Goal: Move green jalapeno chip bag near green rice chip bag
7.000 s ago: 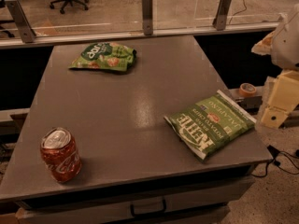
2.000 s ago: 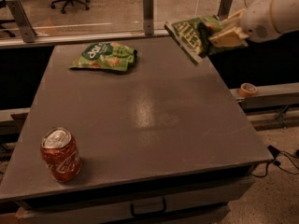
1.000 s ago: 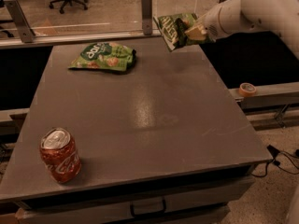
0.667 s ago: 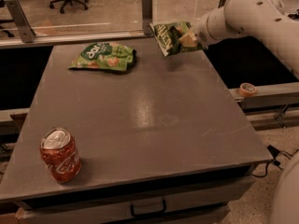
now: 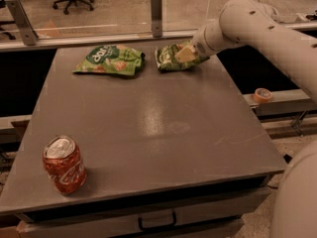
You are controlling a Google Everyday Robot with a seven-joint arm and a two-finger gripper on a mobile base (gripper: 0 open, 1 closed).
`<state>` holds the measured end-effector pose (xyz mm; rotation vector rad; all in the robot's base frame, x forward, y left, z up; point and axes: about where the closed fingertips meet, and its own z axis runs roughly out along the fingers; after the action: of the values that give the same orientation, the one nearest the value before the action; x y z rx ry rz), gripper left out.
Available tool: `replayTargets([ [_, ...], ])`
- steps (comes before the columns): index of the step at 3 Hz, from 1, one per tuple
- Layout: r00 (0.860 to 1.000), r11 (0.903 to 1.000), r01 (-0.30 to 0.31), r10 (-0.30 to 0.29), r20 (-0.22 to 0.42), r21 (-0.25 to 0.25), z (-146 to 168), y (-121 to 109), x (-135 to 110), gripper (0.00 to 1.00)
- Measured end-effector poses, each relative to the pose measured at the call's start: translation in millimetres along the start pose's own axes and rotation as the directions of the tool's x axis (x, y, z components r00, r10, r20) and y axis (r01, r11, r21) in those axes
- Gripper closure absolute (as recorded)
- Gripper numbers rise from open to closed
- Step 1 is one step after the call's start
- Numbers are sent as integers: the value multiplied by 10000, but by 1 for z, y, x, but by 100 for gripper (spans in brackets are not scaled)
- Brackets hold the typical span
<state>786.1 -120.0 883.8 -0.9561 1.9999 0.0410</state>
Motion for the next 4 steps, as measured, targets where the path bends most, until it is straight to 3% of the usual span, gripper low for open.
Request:
replayTargets([
  [1,9999,9989,122,-119,58,-457,7,24,-12,0],
  [3,9968,9912,163,-57,801,-1316,-9,63,-35,0],
  [4,9831,9899,183,78,1827,-1406,-47,50,-42,0],
])
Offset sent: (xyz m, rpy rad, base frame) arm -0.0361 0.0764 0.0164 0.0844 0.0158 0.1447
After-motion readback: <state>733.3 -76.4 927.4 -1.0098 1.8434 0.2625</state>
